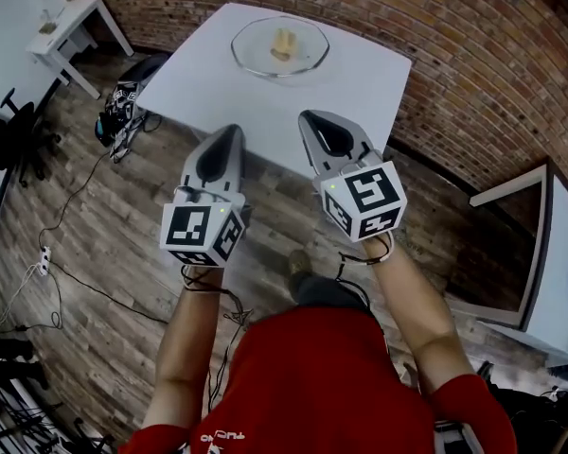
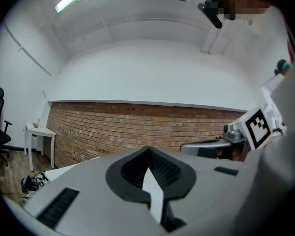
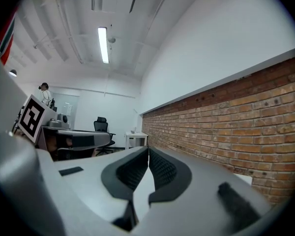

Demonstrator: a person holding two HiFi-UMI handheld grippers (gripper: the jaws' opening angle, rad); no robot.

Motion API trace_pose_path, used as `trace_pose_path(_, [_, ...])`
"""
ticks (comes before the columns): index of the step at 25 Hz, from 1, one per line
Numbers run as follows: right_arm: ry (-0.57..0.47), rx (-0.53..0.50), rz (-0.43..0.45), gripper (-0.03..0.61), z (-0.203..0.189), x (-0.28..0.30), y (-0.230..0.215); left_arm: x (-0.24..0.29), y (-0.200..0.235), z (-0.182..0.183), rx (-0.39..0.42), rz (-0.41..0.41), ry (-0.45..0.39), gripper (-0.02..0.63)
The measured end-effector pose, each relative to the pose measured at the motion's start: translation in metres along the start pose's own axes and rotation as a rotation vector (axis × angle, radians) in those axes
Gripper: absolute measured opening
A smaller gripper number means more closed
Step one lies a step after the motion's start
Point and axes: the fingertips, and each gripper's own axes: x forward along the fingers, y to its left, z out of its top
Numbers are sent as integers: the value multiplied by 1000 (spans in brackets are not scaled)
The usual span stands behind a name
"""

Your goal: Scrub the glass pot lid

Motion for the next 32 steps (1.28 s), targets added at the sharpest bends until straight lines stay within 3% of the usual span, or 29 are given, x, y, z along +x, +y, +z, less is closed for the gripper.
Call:
trace_pose_path(10, [18,-8,44,31,-7,82,-90,110,38,-4,-1,56,7,18])
trace_pose_path(18, [24,1,64,31,-7,126,-118,151,64,3,11,80,8,18])
trace_pose_path(32, [53,17,-54,31,-19,228,-158,244,133,-12,16,-42,44,18])
